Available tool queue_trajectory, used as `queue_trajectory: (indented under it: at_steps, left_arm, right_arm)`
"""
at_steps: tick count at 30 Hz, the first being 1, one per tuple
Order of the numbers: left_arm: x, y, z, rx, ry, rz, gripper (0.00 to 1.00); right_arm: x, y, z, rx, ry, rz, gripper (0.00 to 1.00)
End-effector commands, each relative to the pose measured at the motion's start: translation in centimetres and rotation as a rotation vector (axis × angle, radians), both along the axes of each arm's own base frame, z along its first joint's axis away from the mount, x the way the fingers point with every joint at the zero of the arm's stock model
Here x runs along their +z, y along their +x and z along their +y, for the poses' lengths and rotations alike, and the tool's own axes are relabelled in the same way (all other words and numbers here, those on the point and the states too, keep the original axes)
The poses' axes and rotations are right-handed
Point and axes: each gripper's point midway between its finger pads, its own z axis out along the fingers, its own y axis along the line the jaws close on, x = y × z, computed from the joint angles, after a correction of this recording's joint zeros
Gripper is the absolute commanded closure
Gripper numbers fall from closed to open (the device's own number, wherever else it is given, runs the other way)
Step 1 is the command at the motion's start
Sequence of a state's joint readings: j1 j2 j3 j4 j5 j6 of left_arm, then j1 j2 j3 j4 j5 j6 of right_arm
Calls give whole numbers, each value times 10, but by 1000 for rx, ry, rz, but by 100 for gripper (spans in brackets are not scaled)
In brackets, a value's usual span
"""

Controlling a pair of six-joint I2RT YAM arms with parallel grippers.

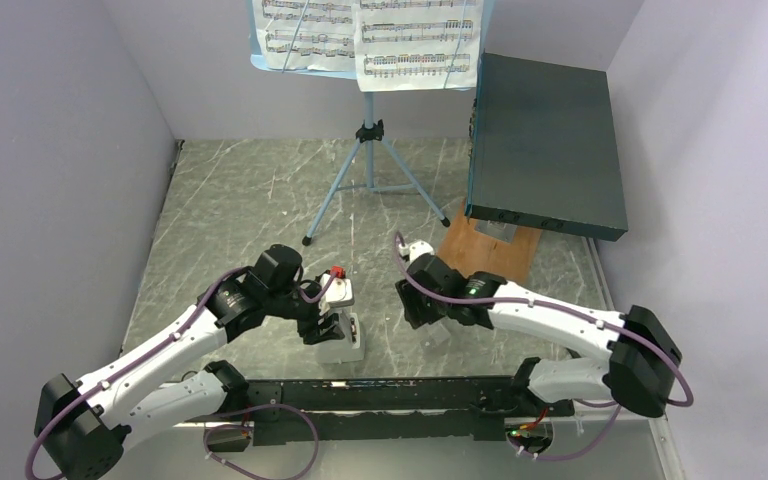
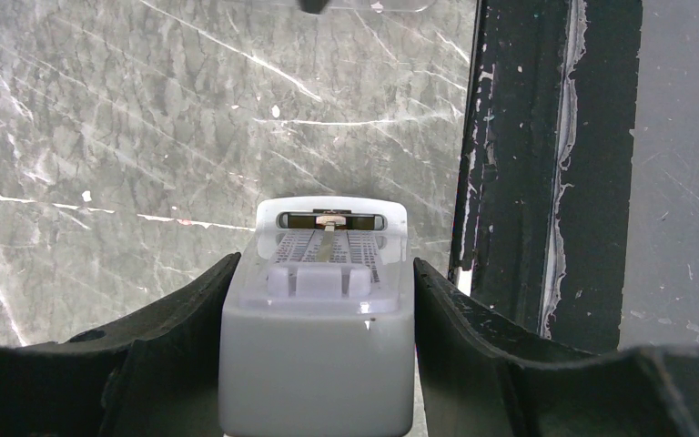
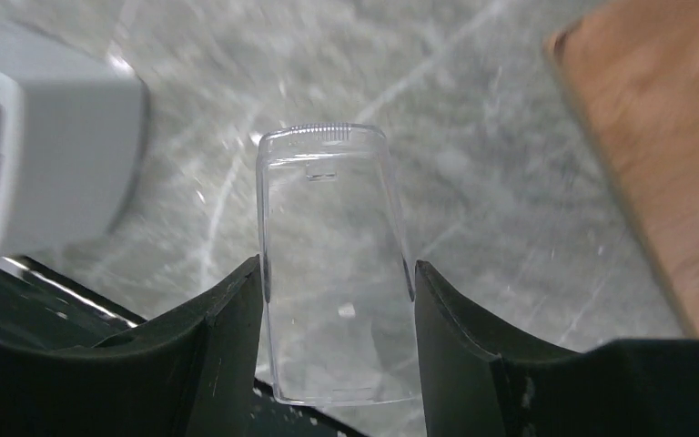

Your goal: Set up the instrument practice props

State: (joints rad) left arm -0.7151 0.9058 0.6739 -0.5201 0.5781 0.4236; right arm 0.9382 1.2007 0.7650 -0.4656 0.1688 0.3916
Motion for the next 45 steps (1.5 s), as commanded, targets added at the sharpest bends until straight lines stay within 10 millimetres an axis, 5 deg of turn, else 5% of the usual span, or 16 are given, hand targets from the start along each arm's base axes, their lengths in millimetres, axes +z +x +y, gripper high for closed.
queue_trajectory:
  at_steps: [1,12,20,23,26,28,31,37,45]
  left_arm:
    - [19,7,-6,-15,-48,-63,97]
    - [21,5,-5,-14,-53,-68,99]
    - [21,4,-6,-23,-55,-65,100]
    - [21,4,-6,-23,-55,-66,100]
    - [20,4,-7,-28,-54,-63,100]
    - [19,4,-7,-31,-51,-59,100]
    - [18,3,-7,-34,-48,-55,100]
    - [18,3,-6,-29,-49,-54,100]
    - [16,3,-8,-41,-43,-42,100]
  right_arm:
    - [-20,-19,-27,-96,-184,112,100]
    - [-47,-8,-29,-117,-274,105,51]
    - [-25,1,-19,-59,-205,27,21]
    - [-5,5,-8,4,-141,-28,20]
    - [29,-3,27,197,50,-96,22]
    - [57,-30,62,483,233,-142,24]
    - [81,-64,86,817,418,-361,26]
    - [81,-83,98,1087,532,-684,28]
    - [70,-77,122,1128,574,-653,38]
